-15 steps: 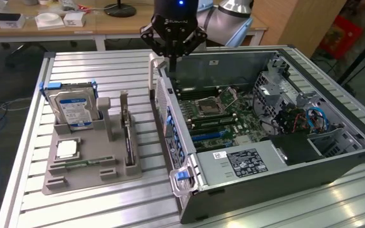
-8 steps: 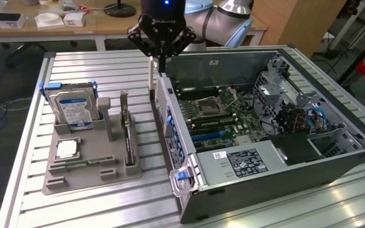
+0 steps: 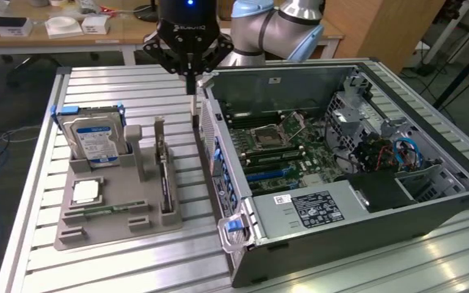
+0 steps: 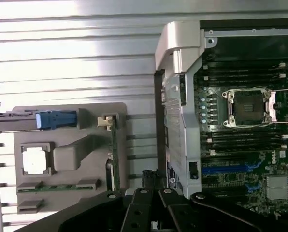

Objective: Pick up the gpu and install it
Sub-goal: 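Reach for the gpu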

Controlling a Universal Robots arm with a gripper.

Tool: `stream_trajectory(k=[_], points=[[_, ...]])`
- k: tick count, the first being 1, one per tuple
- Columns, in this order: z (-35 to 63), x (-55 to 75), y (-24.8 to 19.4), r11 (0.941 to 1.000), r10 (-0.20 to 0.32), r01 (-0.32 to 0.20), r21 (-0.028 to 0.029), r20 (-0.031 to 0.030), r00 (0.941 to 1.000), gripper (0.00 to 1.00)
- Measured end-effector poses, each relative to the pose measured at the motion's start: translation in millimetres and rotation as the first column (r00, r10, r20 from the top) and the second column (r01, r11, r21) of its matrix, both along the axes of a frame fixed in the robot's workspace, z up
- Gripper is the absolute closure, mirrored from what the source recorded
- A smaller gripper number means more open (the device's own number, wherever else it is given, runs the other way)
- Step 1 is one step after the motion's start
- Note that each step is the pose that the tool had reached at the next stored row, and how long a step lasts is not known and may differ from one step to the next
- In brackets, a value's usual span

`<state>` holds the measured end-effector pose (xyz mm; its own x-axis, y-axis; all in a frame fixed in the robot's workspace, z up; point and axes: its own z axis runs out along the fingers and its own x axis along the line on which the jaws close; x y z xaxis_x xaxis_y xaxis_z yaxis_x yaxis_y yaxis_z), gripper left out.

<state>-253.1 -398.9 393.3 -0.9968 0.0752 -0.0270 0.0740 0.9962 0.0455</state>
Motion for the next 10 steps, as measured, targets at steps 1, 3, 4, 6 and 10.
stream_trajectory(k=[1, 3, 4, 6, 10], points=[[0.0, -4.5, 0.0, 1.0000, 0.000, 0.000, 0.0000, 0.0003, 1.0000, 0.89], [-0.1, -13.8, 0.0, 1.0000, 0.000, 0.000, 0.0000, 0.0011, 1.0000, 0.89], [-0.1, -18.3, 0.0, 1.0000, 0.000, 0.000, 0.0000, 0.0015, 1.0000, 0.89], [0.0, -27.3, 0.0, 1.0000, 0.000, 0.000, 0.0000, 0.0025, 1.0000, 0.89], [0.0, -41.5, 0.0, 1.0000, 0.000, 0.000, 0.0000, 0.0035, 1.0000, 0.89]])
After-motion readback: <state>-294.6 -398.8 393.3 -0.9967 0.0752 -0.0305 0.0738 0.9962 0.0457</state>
